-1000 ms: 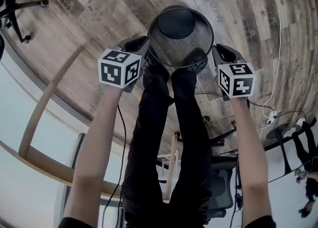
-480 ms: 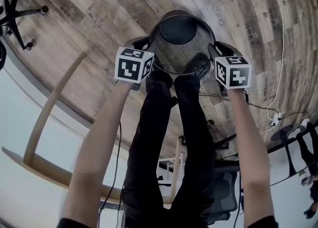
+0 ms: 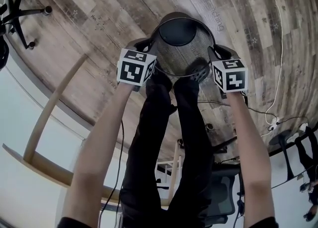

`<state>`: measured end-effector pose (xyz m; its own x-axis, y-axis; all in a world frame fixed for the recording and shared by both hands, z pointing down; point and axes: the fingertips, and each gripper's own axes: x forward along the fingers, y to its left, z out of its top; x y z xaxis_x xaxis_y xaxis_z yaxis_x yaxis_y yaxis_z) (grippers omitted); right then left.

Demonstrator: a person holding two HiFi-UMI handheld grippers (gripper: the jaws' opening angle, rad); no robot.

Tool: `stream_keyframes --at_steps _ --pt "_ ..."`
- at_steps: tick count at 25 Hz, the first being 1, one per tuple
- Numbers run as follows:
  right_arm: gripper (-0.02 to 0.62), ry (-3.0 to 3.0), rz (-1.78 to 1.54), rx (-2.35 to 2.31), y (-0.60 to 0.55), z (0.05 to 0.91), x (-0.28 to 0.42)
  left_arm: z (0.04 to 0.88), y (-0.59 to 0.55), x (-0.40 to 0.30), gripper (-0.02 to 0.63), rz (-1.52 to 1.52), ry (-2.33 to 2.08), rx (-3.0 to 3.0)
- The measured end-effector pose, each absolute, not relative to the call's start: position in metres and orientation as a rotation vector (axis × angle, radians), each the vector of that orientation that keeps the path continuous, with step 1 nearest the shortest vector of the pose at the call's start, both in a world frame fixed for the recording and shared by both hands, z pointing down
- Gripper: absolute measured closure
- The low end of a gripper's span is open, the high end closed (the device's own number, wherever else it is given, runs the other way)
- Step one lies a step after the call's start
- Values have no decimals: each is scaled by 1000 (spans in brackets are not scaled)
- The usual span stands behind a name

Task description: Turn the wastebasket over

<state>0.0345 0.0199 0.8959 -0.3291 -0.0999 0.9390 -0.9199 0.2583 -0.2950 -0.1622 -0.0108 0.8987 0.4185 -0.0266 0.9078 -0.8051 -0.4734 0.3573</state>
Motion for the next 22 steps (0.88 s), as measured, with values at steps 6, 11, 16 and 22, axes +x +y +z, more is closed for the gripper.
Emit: stream_keyframes --at_steps 6,11,16,22 --pt "515 -1803 1049 1008 -47 874 33 876 -80 -160 535 1151 -726 2057" --pt "506 -1908 785 1035 -106 865 24 870 -144 -165 529 1181 -830 2288" --pt "505 -1903 706 1054 -118 881 21 882 -158 -165 526 1200 -892 2346" --pt "506 -1862 847 961 -71 895 25 887 -114 -162 515 1207 -791 2321"
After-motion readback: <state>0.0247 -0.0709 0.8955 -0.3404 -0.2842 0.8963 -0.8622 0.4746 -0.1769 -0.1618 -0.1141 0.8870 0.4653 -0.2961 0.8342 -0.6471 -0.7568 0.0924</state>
